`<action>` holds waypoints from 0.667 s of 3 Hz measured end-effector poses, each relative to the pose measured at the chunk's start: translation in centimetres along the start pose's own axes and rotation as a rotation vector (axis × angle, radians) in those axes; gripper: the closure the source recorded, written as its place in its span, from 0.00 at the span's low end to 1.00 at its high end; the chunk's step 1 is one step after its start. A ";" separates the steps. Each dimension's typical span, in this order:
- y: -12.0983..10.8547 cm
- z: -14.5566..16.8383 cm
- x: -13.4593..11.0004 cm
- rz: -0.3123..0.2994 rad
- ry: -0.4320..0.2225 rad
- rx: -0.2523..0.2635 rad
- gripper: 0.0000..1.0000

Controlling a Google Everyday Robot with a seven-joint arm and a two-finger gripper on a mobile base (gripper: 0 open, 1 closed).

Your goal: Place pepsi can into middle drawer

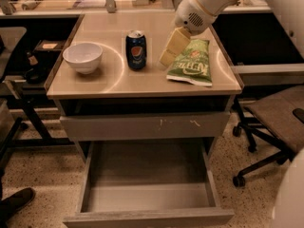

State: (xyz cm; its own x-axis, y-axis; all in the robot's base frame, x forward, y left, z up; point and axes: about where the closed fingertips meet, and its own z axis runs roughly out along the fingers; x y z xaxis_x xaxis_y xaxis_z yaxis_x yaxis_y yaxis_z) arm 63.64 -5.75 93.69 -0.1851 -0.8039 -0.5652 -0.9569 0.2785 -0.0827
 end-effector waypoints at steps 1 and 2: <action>-2.7 4.1 -1.5 0.027 -0.036 -0.051 0.00; -3.0 4.4 -1.7 0.031 -0.039 -0.054 0.00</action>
Offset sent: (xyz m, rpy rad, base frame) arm 0.0597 0.0380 -0.0262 0.0744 0.0699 -0.0034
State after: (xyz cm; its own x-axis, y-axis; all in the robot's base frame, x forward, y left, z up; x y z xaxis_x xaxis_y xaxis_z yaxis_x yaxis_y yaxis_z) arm 67.81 -2.87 91.30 -0.2066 -0.7738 -0.5988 -0.9617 0.2732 -0.0212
